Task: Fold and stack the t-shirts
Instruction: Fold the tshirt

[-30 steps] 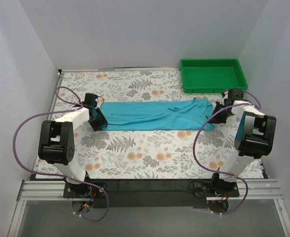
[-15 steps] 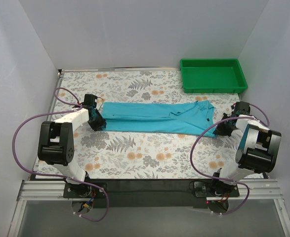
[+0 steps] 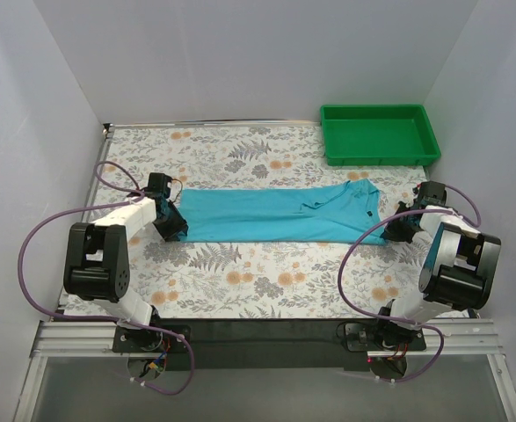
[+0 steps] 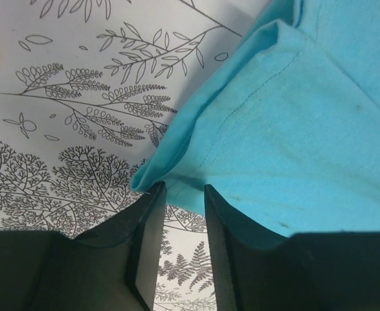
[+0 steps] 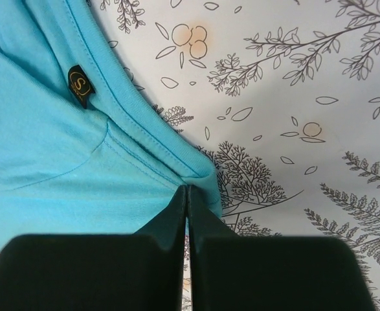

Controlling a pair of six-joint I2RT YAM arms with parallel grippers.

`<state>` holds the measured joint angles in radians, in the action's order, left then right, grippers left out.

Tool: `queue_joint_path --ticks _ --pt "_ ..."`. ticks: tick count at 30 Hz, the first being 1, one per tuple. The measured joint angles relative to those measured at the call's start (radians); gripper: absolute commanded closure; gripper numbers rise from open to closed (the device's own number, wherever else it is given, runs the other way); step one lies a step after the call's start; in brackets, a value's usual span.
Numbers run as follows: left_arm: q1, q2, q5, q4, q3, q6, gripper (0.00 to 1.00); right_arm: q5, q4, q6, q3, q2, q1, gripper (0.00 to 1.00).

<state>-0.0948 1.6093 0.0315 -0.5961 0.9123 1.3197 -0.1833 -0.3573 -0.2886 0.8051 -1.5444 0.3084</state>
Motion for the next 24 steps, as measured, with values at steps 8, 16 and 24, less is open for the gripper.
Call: queue_joint_path --ticks 8,16,24 --pt "0.002 -0.001 0.019 -0.092 0.049 -0.006 0.42 0.017 -0.034 0.001 0.010 0.017 -0.001 0.66" --pt "-0.001 -0.050 0.009 -0.129 0.167 -0.014 0.35 0.028 -0.074 0.034 0.156 0.100 -0.096 0.54" --pt "-0.021 -0.097 -0.067 -0.063 0.154 -0.015 0.38 -0.046 -0.004 0.040 0.281 0.033 -0.313 0.60"
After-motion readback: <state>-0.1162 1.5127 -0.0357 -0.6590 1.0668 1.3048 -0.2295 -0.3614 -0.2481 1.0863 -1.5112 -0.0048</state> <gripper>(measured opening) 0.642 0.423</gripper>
